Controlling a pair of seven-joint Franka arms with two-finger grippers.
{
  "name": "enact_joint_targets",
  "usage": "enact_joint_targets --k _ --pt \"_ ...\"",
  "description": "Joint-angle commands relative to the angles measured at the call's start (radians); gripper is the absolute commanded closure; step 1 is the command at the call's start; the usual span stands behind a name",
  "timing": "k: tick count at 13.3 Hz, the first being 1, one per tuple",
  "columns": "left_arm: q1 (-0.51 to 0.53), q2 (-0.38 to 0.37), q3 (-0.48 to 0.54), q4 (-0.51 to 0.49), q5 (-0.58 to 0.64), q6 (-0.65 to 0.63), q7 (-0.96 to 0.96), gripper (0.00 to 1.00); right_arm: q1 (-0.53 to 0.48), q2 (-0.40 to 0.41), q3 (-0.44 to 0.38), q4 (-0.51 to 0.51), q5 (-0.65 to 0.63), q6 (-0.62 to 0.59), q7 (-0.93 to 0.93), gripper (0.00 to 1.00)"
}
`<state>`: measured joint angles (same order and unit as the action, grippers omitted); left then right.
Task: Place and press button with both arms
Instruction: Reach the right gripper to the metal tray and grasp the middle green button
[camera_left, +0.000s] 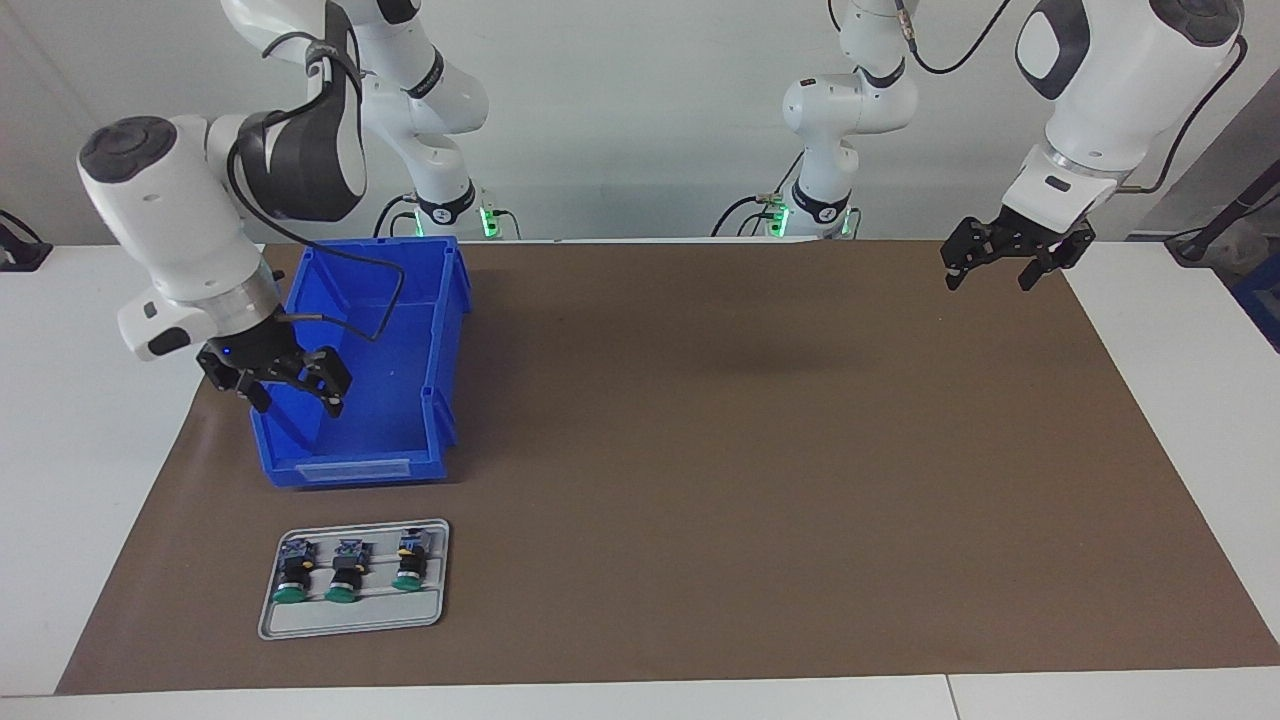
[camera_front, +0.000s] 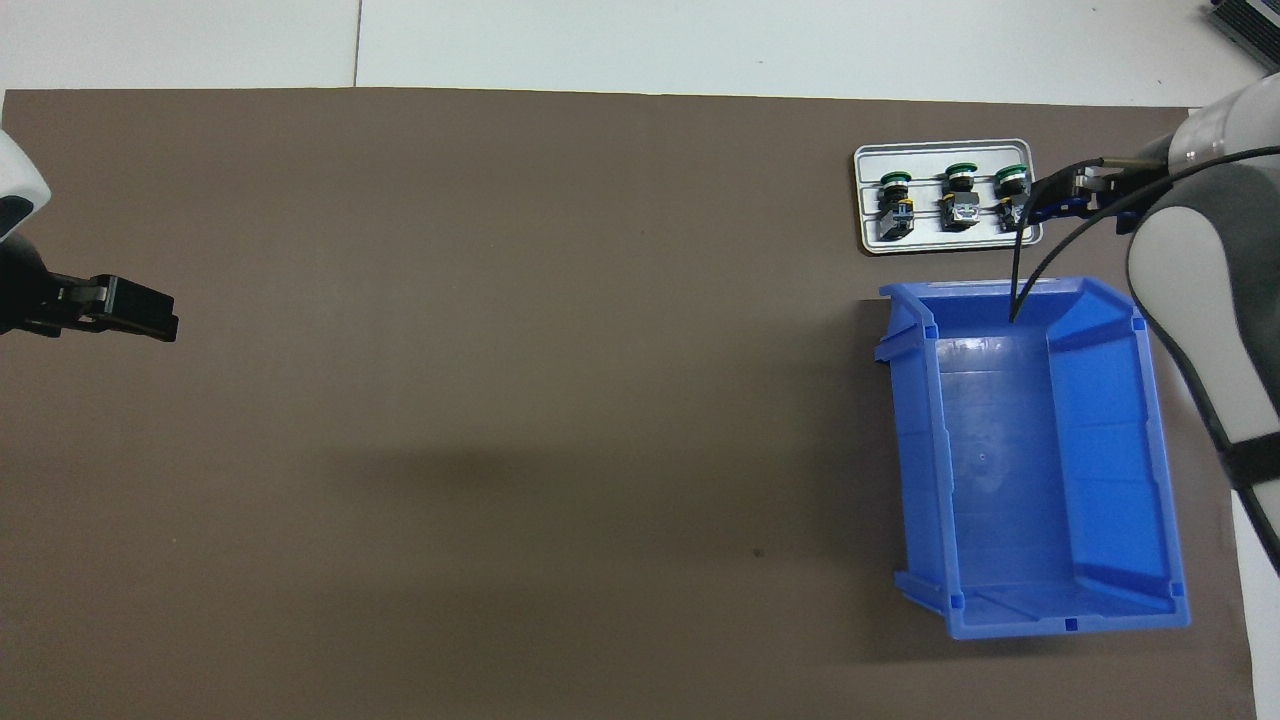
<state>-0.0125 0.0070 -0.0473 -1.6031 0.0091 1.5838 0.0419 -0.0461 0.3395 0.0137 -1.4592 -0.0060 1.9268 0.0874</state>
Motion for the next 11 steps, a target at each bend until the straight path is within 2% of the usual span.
enact_joint_targets --k 1,4,11 --pt "0.008 -0.028 -0.003 -0.031 0.006 0.007 0.007 0.00 -0.012 0.143 0.014 0.152 0.014 0.024 -0.029 0.07" --pt "0.008 -0.028 -0.003 -0.031 0.006 0.007 0.007 0.00 -0.009 0.260 0.015 0.267 0.014 0.049 -0.035 0.09" --pt "0.008 -0.027 -0.003 -0.031 0.006 0.007 0.007 0.00 -0.006 0.391 0.015 0.286 0.008 0.155 -0.150 0.10"
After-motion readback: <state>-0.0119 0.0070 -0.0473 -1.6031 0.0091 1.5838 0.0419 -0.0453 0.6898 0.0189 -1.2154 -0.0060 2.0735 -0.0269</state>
